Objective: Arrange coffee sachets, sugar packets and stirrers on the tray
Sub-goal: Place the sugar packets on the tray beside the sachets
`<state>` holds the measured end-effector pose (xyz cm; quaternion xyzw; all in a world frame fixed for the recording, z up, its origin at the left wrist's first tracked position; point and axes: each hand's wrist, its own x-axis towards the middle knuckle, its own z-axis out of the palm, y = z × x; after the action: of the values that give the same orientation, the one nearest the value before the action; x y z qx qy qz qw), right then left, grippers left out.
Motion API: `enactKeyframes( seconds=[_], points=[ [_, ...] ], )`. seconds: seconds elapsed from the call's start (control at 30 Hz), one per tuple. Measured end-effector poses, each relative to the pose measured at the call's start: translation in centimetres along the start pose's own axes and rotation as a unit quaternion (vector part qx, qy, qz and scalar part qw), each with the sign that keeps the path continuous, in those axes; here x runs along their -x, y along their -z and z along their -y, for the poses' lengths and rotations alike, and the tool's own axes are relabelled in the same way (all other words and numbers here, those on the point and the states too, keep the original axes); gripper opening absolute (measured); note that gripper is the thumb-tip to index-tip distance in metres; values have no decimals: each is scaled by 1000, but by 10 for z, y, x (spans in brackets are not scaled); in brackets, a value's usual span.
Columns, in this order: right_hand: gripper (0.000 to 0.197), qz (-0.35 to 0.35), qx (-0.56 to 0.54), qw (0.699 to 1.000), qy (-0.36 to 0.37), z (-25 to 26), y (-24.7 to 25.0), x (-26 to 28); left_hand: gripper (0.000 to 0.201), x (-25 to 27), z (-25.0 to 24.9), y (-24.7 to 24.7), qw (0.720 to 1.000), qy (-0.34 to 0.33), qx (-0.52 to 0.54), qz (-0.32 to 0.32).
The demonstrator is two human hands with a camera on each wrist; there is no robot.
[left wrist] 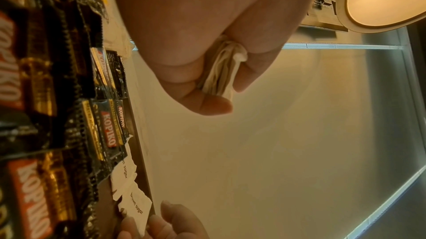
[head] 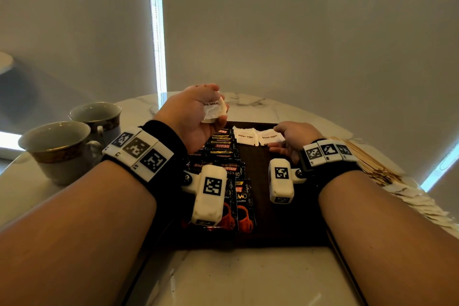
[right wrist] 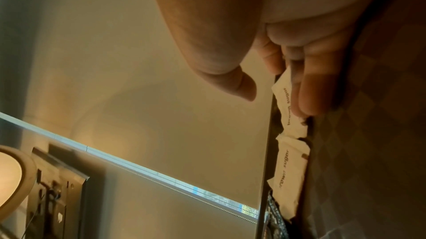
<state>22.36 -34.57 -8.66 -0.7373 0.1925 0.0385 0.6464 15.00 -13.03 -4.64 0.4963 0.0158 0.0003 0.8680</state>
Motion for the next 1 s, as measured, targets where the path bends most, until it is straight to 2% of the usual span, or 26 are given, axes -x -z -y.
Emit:
enactKeyframes(
  seconds=[0.23,0.3,0.43,0.6,0.8,1.0],
  points=[
    [23,-19,23,996,84,-4,5,-6,15,-2,0,1,1000,-2,4,2],
    [21,-3,-2,998,69,0,2,-3,15,-2,0,1,1000,-2,5,2],
    [40,62,-40,997,26,3,-5,9,16,-2,-1,2,1000,-1,5,2],
    [49,138,-12,990,3,-1,-8,15,16,-3,-1,2,1000,-1,5,3],
    [52,145,48,988,0,-1,-8,10,14,-5,-2,2,1000,-1,7,4],
    [52,134,38,990,8,-2,-10,10,15,-5,-1,2,1000,-2,6,5]
  ],
)
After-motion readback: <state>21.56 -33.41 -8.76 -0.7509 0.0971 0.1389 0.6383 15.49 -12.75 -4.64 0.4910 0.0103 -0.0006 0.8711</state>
